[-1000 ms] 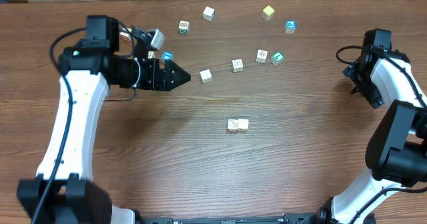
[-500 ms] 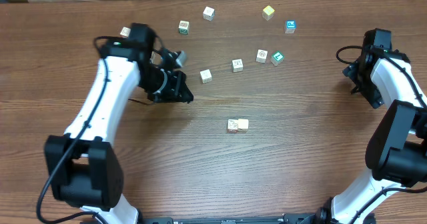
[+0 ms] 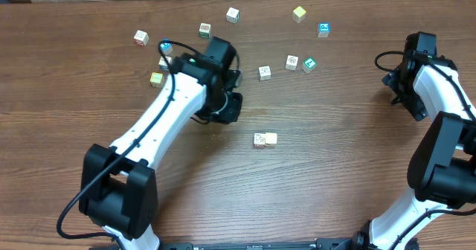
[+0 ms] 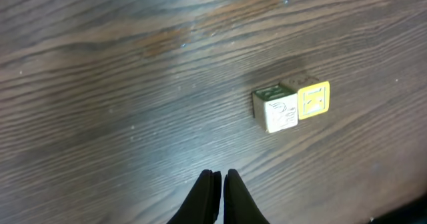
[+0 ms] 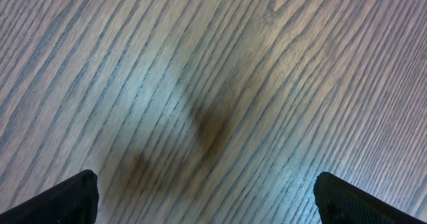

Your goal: Form a horizontal line

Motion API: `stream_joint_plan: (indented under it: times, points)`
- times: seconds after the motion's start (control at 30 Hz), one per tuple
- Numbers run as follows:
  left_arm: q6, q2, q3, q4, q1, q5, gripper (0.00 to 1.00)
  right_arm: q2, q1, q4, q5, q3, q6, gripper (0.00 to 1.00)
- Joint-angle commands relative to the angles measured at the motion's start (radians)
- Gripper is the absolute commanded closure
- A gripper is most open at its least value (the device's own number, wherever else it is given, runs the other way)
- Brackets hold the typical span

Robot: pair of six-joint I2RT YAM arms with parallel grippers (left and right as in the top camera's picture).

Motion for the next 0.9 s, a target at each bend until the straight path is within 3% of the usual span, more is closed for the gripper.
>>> stream_joint_plan:
  times: [0.0,0.4,0.57,0.87]
  points:
    - [-0.075,0.017,0.011,0.021,-0.035,-0.094,0.96,0.014,0.001,0.002,0.011,0.020,-0.001,0.00]
    - [-0.132,0.063,0.001,0.321,-0.101,-0.122,0.96,0.014,0.001,0.002,0.011,0.020,-0.001,0.00]
    - [-0.187,0.132,0.001,0.373,-0.123,-0.121,0.96,0.014,0.001,0.002,0.011,0.020,-0.001,0.00]
    - [-0.173,0.239,0.001,0.470,-0.170,-0.111,0.96,0.014,0.001,0.002,0.011,0.020,-0.001,0.00]
